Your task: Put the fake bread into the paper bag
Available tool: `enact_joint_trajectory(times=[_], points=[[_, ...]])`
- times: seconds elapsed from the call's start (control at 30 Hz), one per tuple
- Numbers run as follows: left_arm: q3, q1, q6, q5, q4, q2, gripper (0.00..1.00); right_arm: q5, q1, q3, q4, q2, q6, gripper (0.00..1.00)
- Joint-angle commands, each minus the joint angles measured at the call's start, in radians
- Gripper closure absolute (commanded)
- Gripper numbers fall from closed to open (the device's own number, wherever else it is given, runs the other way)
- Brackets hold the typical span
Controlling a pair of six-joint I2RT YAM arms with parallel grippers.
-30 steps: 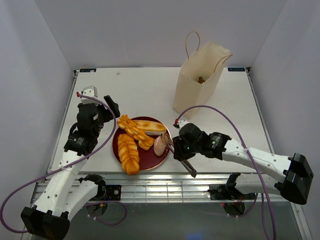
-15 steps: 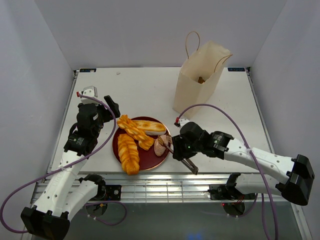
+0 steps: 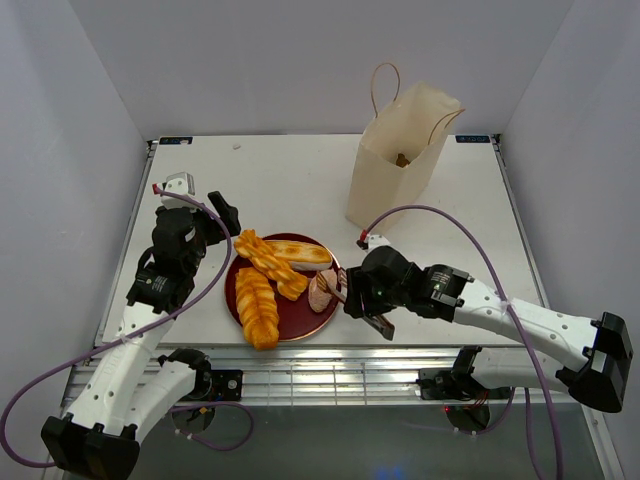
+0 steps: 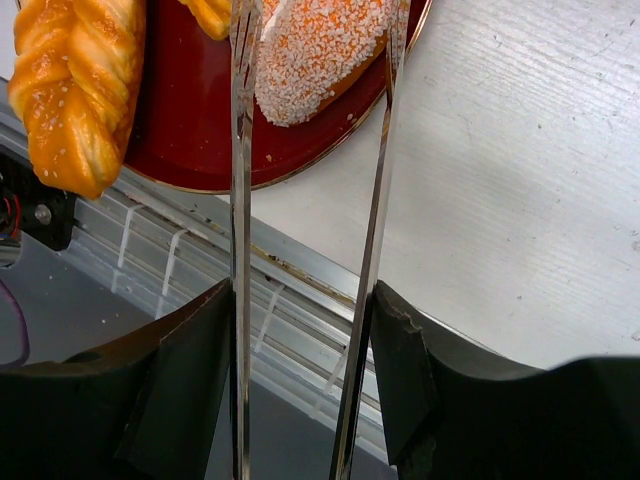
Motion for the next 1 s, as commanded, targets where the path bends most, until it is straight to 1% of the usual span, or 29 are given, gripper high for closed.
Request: enact_joint_trajectory(times=[0.0, 0.2, 0.47, 0.7, 0.97], points=[[-0.01, -0.006, -0.007, 0.016, 0.023, -0.022, 0.02, 0.061, 0.023, -0.002, 0.017, -0.016, 0.076, 0.4], [-0.01, -0.006, -0.009, 0.024, 0.022, -0.031, 0.02, 0.082, 0.049, 0.011, 0.003, 0.015, 0.12, 0.4], [-0.011, -0.013, -0.009, 0.024, 0.025, -0.042, 0.02, 0.088, 0.065, -0.007, 0.026, 0.026, 0.183, 0.38], [-0.011, -0.019, -0.009, 0.028, 0.025, -0.049, 0.02, 0.056, 0.065, -0.032, 0.081, 0.041, 0.206, 0.36], [-0.013, -0.027, -0.009, 0.025, 0.026, -0.06, 0.02, 0.05, 0.065, -0.032, 0.092, 0.063, 0.217, 0.36]])
